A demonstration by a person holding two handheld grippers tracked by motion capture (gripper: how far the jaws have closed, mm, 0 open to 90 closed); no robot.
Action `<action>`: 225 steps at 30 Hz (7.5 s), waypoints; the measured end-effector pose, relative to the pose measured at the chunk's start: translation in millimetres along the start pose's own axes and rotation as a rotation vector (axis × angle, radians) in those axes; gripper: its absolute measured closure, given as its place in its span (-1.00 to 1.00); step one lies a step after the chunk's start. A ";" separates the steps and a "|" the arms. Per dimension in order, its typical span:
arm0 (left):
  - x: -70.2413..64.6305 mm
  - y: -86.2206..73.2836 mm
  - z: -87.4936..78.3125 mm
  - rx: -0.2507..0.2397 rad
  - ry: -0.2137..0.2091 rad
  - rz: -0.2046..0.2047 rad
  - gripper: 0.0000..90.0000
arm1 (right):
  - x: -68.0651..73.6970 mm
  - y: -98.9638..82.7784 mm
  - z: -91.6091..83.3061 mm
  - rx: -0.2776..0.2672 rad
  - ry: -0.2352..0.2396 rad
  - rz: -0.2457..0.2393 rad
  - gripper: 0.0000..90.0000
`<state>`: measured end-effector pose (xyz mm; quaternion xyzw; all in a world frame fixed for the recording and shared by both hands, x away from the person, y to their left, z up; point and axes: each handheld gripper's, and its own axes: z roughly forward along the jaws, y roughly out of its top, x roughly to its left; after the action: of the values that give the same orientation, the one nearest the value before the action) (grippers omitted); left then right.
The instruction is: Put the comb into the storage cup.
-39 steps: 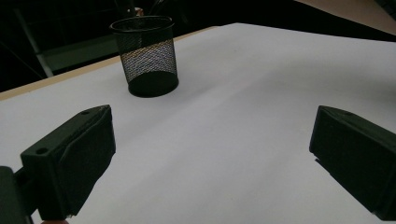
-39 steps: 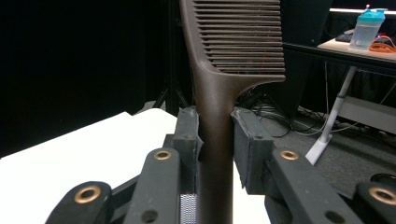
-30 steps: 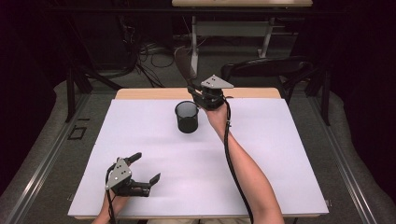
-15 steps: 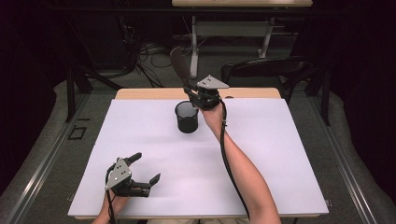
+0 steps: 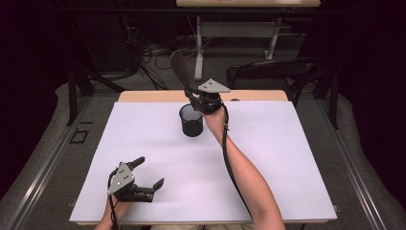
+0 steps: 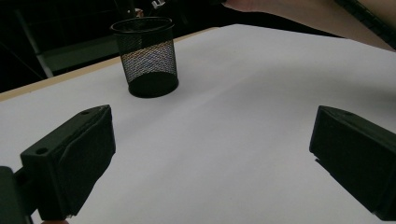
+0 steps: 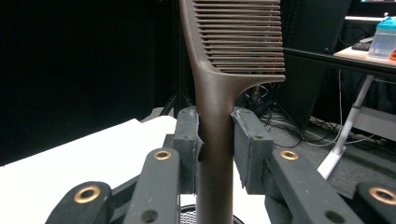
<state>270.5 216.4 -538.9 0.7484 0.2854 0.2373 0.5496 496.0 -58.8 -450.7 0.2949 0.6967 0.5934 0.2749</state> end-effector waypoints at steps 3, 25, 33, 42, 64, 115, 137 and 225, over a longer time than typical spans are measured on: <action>-0.1 0.0 -0.2 -0.001 -0.001 0.000 -0.99 | 1.2 -1.0 1.7 0.001 0.003 -0.001 0.61; 0.3 0.4 -1.8 -0.005 0.003 0.003 -0.99 | 6.7 -10.3 13.2 0.021 0.021 -0.007 0.61; 0.4 0.5 -2.2 -0.007 0.005 0.003 -0.99 | 7.5 -14.2 16.0 0.029 0.027 0.002 0.61; 0.6 0.4 -2.3 -0.008 0.003 0.002 -0.99 | 7.8 -18.0 18.7 0.041 0.030 0.000 0.61; 0.4 0.4 -2.7 -0.008 0.003 0.000 -0.99 | 5.8 -29.3 20.7 0.063 0.036 0.002 0.61; 0.5 0.1 -2.5 -0.007 0.005 -0.005 -0.99 | 2.2 -51.5 21.7 0.108 0.037 0.003 0.61; 0.5 -0.1 -2.0 -0.005 0.003 -0.003 -0.99 | 0.3 -59.8 20.6 0.129 0.034 0.008 0.61; -1.9 0.9 0.3 0.003 0.002 0.012 -0.99 | -9.5 -61.6 -116.6 0.374 0.182 0.043 -1.00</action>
<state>269.5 214.7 -538.2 0.7509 0.2817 0.2407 0.5467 411.7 -150.8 -494.4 0.3006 0.8104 0.4834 0.1386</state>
